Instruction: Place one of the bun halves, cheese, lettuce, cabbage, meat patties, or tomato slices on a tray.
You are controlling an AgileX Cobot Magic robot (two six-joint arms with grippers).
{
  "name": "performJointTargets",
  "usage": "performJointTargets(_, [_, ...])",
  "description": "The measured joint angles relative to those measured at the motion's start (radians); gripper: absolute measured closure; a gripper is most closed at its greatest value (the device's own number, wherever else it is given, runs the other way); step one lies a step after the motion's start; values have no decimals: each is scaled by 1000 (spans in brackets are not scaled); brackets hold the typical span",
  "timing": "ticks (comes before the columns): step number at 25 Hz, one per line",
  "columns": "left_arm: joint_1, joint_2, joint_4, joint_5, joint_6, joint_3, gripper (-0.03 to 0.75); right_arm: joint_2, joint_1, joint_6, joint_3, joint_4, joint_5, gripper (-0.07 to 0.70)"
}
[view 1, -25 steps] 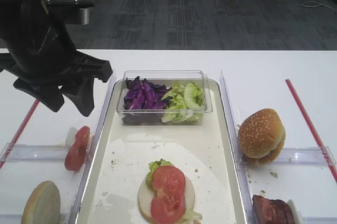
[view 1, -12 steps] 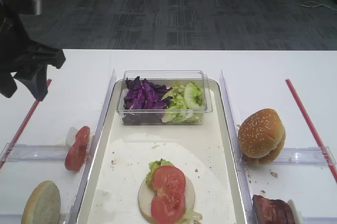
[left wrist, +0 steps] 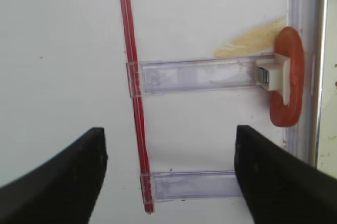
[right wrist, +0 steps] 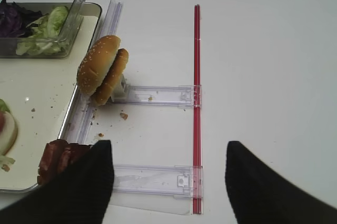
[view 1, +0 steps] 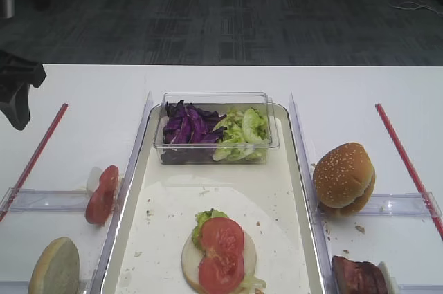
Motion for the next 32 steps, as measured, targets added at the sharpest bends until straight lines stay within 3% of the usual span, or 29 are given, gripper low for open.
performJointTargets(9, [2,-70,-5,2,18,62,229,0,0,0,0,0,0,164])
performJointTargets(22, [2,-428,-23,4,23,374,229,0,0,0,0,0,0,164])
performJointTargets(32, [2,-697,-34,10,8,545,229,0,0,0,0,0,0,164])
